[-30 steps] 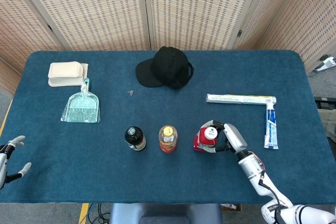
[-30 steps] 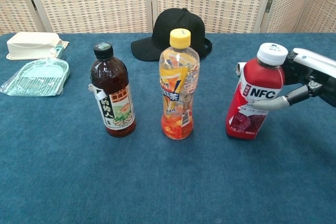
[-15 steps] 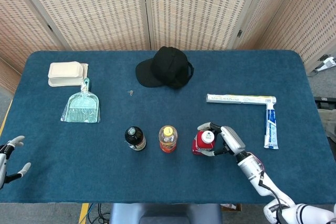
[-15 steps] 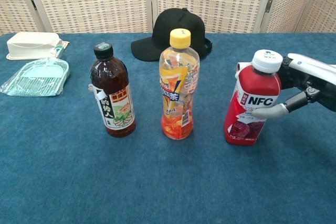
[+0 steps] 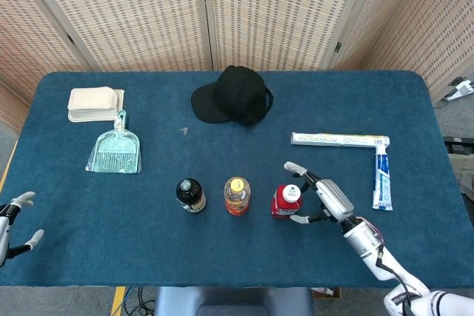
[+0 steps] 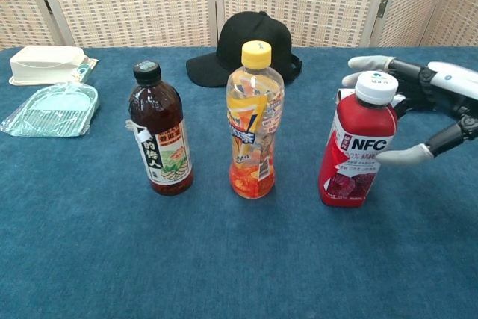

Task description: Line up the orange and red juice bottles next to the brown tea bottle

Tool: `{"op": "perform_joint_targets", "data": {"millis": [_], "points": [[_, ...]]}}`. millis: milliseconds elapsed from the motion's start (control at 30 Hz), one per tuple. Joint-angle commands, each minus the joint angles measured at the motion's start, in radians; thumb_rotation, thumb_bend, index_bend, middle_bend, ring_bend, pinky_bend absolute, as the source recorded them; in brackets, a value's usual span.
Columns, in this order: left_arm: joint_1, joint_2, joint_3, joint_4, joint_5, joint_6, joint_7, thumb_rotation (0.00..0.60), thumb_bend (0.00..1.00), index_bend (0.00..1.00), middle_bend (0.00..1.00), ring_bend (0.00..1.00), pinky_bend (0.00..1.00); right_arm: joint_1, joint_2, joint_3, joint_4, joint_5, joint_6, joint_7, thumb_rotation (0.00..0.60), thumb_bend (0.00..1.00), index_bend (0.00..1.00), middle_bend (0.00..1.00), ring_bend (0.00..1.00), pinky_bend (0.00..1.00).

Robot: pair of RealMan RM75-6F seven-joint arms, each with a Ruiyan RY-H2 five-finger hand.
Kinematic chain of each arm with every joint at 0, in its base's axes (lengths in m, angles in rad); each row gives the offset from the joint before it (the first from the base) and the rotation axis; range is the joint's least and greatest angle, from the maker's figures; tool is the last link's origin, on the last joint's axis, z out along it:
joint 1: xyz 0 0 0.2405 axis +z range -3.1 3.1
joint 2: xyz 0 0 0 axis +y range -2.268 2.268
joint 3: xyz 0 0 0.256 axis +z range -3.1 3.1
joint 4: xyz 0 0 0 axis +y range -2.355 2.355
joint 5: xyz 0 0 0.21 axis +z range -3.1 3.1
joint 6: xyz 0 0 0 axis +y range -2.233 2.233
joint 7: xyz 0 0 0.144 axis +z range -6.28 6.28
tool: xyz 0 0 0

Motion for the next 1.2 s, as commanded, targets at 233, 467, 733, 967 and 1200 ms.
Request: {"op": "perform_joint_targets", "data": {"millis": [233,467,733,967,1200], "points": [[0.002,0.004,-0.001,-0.008,-0.004,0.001,0.003,0.6,0.21,0.39,0.33,0.35,0.55,-0.094,0.158,-0.008,-0.146,0.054,0.088,-0.242,0.6,0.01,0.0,0.19,0.18,0.42],[0.0,0.001,0.007,-0.015,0.019,0.006,0.006,0.6,0.21,0.4,0.33,0.36,0.55,-0.201,0.208,-0.007,-0.132,0.106,0.206,-0.42,0.6,0.11,0.1,0.27,0.23,0.42],[0.003,-0.035,0.038,-0.002,0.084,0.024,0.034,0.6,0.21,0.41,0.33,0.36,0.55,-0.29,0.224,-0.004,-0.063,0.093,0.324,-0.409,0.6,0.11,0.12,0.31,0.29,0.42],[-0.006,-0.051,0.046,0.003,0.102,0.013,0.06,0.6,0.21,0.41,0.33,0.36,0.55,-0.312,0.248,0.008,-0.062,0.069,0.357,-0.371,0.6,0.12,0.13,0.32,0.29,0.42],[-0.015,-0.061,0.055,-0.002,0.114,-0.002,0.074,0.6,0.21,0.41,0.33,0.36,0.55,-0.336,0.266,0.018,-0.076,0.045,0.396,-0.33,0.6,0.12,0.13,0.32,0.28,0.42]]}}
